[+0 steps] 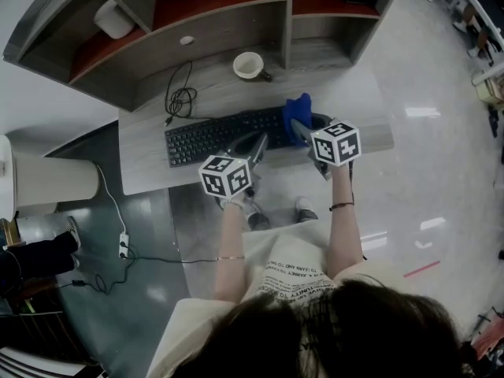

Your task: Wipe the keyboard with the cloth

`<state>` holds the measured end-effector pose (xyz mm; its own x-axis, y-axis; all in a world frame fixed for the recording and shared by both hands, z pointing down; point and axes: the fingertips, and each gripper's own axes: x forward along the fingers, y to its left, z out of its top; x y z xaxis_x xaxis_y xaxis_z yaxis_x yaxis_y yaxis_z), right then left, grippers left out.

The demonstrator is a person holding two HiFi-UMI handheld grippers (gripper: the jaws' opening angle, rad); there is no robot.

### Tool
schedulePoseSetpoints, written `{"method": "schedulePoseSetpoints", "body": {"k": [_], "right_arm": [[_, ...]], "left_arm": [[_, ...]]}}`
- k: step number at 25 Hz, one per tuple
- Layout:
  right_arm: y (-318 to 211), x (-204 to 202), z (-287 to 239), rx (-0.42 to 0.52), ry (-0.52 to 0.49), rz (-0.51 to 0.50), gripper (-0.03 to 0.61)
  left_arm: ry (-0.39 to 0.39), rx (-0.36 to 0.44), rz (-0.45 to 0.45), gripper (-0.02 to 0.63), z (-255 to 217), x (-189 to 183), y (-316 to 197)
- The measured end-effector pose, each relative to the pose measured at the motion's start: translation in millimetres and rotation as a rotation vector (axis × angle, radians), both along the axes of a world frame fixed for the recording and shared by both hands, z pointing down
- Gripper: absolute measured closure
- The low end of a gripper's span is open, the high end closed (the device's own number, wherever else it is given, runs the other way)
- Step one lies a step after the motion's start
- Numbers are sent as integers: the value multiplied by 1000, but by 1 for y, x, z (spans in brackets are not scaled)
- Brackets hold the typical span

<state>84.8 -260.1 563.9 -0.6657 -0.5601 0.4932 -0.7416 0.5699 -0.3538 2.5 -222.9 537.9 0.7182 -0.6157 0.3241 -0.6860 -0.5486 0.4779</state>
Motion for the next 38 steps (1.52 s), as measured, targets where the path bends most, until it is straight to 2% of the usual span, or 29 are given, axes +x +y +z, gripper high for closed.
{"method": "schedulePoseSetpoints", "body": {"k": [3, 9, 28, 38], "right_arm": [[0, -6, 2, -5, -1, -3, 520], [2, -18, 5, -8, -2, -2, 520], [-2, -42, 9, -15, 13, 9, 520], [-1, -63, 11, -15, 16, 3, 520]], "left_arm": [[-4, 1, -1, 612, 0, -5, 0], [-69, 2, 39, 612, 6, -13, 5], [-65, -19, 62, 612, 13, -38, -1], [-36, -15, 56, 612, 10, -55, -5]]}}
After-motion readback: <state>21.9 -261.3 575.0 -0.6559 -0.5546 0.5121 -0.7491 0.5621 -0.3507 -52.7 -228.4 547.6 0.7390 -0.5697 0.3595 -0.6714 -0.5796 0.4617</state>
